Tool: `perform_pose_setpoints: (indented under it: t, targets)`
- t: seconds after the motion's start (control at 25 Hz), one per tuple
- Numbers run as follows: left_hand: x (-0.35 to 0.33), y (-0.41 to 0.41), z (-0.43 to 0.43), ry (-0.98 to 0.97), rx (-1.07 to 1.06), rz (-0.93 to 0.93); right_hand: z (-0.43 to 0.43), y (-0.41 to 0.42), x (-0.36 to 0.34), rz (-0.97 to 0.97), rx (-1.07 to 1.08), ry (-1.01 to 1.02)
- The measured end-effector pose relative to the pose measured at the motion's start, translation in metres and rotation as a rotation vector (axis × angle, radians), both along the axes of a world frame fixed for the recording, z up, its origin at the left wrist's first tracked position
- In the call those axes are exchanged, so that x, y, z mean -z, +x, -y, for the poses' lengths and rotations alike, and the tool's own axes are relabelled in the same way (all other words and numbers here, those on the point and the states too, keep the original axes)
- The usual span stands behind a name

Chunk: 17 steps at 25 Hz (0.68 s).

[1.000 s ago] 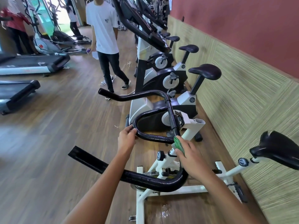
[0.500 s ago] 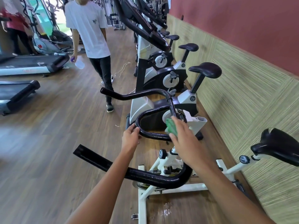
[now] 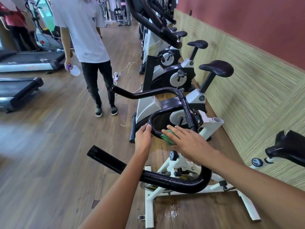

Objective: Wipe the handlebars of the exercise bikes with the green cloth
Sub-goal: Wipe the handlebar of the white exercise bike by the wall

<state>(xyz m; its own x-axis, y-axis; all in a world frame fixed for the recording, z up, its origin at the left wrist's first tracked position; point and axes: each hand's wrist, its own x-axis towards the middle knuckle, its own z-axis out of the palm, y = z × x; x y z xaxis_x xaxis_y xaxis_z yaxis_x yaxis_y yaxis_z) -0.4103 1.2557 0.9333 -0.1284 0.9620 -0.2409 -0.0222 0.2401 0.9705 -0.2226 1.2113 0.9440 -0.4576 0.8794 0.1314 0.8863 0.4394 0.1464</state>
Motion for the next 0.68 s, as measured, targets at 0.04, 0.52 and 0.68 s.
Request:
perform_pose_setpoints:
  t: [0.04, 0.52, 0.68]
  targets:
    - [-0.001, 0.0, 0.0, -0.001, -0.006, 0.016, -0.003, -0.006, -0.002, -0.011, 0.0, -0.015]
    - [-0.005, -0.011, -0.006, 0.002, -0.314, -0.036, -0.07, -0.067, -0.011, -0.185, -0.145, -0.157]
    - [0.002, -0.015, -0.008, -0.007, -0.371, -0.16, -0.089, -0.064, -0.011, -0.35, -0.111, -0.277]
